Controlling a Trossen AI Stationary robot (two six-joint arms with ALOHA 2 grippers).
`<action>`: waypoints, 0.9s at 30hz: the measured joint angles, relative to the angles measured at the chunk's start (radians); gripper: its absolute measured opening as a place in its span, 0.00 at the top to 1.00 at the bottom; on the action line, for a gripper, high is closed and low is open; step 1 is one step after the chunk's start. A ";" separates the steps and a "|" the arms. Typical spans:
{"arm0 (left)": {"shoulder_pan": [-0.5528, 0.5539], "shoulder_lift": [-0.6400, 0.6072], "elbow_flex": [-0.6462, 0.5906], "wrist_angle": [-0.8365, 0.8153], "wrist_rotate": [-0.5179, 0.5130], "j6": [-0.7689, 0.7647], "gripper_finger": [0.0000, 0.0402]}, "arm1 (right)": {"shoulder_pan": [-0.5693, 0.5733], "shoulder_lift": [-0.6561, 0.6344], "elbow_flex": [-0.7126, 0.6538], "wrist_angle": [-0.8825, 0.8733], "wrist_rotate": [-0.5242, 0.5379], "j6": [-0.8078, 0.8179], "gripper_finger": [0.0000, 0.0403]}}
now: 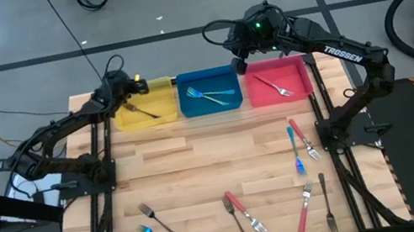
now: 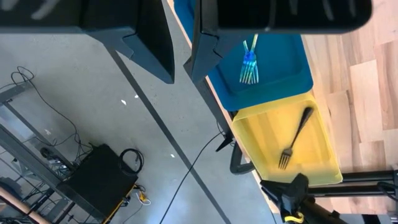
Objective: Sort silverware by color (type)
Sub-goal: Put the top blue fork into the blue bin
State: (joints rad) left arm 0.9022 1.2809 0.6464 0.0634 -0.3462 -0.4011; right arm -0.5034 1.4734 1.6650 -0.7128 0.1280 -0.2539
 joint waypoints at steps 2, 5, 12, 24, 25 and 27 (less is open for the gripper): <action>-0.006 -0.017 0.000 0.001 0.065 0.035 0.74 | 0.000 0.000 0.000 0.000 0.000 0.003 0.84; -0.025 -0.041 0.000 0.004 0.173 0.054 0.74 | 0.000 0.000 0.000 -0.001 0.000 0.034 0.84; -0.125 -0.093 0.000 0.096 0.359 0.126 0.74 | 0.019 -0.002 0.000 -0.056 0.000 0.102 0.84; -0.395 -0.146 0.000 0.105 0.433 0.214 0.74 | 0.123 -0.003 0.000 -0.243 0.000 0.332 0.84; -0.416 -0.146 0.000 0.109 0.433 0.215 0.74 | 0.137 -0.002 0.000 -0.258 0.000 0.347 0.84; -0.462 -0.146 0.000 0.112 0.432 0.228 0.74 | 0.166 -0.003 0.000 -0.278 0.000 0.385 0.84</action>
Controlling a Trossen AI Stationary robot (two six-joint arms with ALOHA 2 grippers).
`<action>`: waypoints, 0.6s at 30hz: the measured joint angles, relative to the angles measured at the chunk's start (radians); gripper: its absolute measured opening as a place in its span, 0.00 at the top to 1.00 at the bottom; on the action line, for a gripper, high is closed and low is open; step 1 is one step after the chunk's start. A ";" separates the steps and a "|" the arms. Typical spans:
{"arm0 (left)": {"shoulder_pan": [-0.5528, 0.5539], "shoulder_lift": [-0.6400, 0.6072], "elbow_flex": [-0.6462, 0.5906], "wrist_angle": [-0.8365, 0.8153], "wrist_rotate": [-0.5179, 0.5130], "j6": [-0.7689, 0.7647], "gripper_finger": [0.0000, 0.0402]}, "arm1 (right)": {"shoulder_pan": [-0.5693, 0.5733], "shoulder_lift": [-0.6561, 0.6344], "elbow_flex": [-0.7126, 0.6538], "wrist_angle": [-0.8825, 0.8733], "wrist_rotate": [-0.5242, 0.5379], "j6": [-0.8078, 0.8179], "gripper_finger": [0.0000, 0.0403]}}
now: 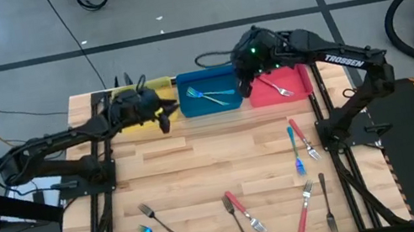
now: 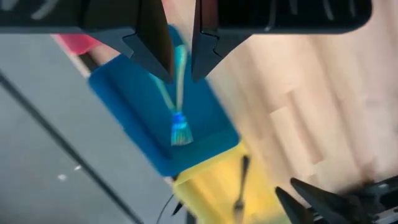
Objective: Sort silverware by color (type)
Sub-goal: Put the top blue fork into the blue bin
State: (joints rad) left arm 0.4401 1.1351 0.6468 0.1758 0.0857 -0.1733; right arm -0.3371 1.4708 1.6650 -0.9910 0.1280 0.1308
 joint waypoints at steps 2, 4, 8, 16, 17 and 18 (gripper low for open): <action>-0.043 0.001 0.000 -0.002 0.000 0.008 0.74 | 0.032 0.000 0.000 -0.022 0.000 0.035 0.84; -0.083 0.001 0.000 0.001 0.000 0.010 0.74 | 0.064 0.000 0.000 -0.034 0.000 0.056 0.84; -0.149 0.003 0.000 0.017 -0.005 0.036 0.74 | 0.124 0.000 0.000 -0.049 0.000 0.075 0.84; -0.230 0.004 0.000 0.038 -0.016 0.093 0.74 | 0.223 0.000 0.000 -0.061 0.000 0.171 0.84; -0.233 0.004 0.000 0.045 -0.017 0.099 0.74 | 0.238 0.000 0.000 -0.061 0.000 0.192 0.84; -0.233 0.004 0.000 0.053 -0.018 0.102 0.74 | 0.252 0.000 0.000 -0.061 0.000 0.212 0.84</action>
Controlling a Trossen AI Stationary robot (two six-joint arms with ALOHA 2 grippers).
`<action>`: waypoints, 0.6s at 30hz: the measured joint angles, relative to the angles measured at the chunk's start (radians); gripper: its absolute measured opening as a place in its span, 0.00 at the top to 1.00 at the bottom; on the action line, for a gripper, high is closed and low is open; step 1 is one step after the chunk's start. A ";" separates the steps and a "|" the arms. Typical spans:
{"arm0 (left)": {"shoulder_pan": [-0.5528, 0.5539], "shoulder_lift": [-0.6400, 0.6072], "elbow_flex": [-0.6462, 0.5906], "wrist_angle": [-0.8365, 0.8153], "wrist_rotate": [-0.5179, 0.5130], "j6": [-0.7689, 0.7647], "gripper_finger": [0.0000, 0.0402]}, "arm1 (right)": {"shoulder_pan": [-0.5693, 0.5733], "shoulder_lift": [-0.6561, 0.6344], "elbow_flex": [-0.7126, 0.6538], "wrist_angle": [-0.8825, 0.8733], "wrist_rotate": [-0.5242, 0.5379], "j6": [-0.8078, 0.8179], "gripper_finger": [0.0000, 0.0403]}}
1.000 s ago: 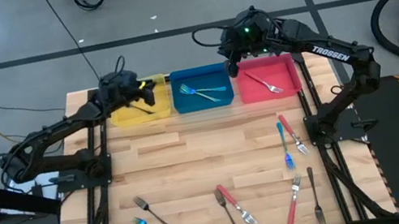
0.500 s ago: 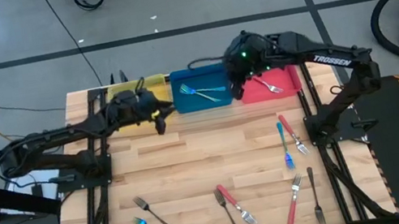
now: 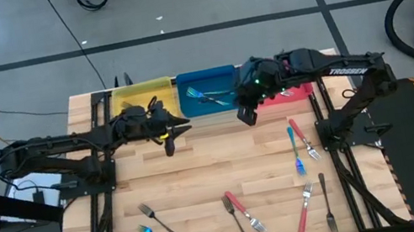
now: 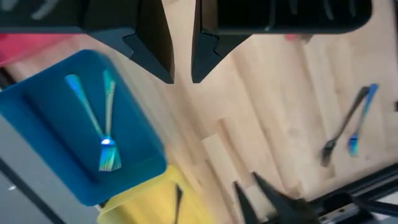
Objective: Sort silverware by color (type)
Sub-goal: Put the top blue fork into the blue bin
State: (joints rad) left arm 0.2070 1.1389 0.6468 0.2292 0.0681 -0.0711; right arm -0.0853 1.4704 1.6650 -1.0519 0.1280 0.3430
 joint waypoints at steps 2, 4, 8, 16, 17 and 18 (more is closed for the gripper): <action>0.000 0.000 0.000 0.019 0.000 0.001 0.74 | 0.030 0.000 0.000 -0.003 0.000 0.032 0.84; 0.000 0.000 0.000 0.031 -0.001 0.004 0.74 | 0.063 0.000 0.000 -0.016 0.004 0.094 0.84; 0.001 0.000 0.000 0.035 0.000 0.014 0.74 | 0.147 0.000 -0.002 -0.069 0.036 0.183 0.84; 0.010 0.000 0.000 0.074 0.000 0.039 0.74 | 0.290 -0.001 -0.080 -0.090 0.090 0.370 0.84; 0.011 0.000 0.000 0.085 0.000 0.041 0.74 | 0.305 0.000 -0.092 -0.094 0.091 0.393 0.84; 0.011 0.000 0.000 0.097 0.000 0.042 0.74 | 0.320 0.000 -0.103 -0.094 0.091 0.411 0.84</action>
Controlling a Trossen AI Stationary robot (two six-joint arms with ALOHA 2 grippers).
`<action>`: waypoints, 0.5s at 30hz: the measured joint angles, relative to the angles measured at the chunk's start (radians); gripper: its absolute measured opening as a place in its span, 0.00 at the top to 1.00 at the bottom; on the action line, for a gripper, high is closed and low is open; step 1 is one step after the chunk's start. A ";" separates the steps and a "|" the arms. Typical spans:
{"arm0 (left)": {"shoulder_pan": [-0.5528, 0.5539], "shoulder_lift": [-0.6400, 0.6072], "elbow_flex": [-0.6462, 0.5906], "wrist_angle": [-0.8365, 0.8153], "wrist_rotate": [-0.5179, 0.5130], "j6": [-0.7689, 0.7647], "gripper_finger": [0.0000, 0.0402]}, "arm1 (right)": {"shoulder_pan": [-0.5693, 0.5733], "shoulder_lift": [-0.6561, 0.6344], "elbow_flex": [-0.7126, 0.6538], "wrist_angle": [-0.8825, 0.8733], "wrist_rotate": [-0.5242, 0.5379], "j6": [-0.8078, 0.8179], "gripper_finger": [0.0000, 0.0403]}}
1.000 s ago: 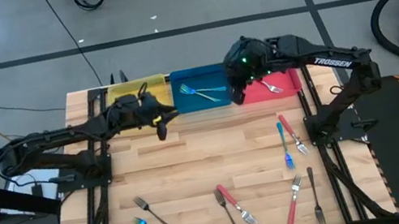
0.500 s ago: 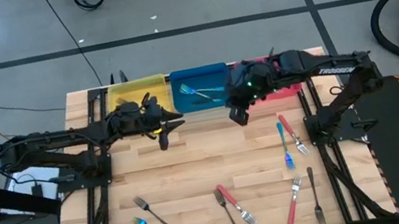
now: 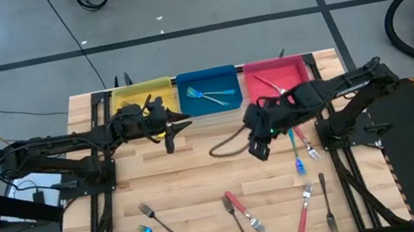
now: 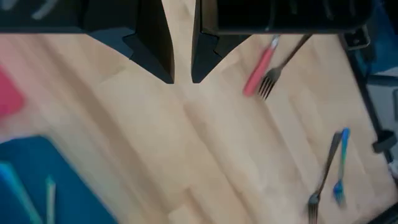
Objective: Sort silverware by color (type)
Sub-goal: Put the top blue fork into the blue bin
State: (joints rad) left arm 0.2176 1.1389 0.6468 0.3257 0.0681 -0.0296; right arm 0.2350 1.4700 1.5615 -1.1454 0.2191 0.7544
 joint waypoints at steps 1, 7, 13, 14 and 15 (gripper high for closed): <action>0.000 0.000 0.000 0.011 0.000 0.000 0.74 | 0.015 0.000 -0.012 0.004 0.000 0.016 0.84; 0.000 0.000 0.000 0.022 0.000 -0.011 0.74 | 0.101 0.000 -0.093 0.006 -0.003 0.103 0.84; -0.003 0.000 0.000 0.019 0.001 -0.051 0.74 | 0.170 0.000 -0.170 0.059 0.009 0.168 0.84; -0.003 0.000 0.000 0.017 0.001 -0.059 0.74 | 0.176 0.000 -0.183 0.067 0.012 0.171 0.84; -0.003 0.000 0.000 0.014 0.001 -0.063 0.74 | 0.179 0.000 -0.197 0.077 0.010 0.175 0.84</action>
State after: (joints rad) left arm 0.2146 1.1389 0.6468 0.3399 0.0689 -0.0924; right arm 0.4138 1.4696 1.3646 -1.0680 0.2291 0.9292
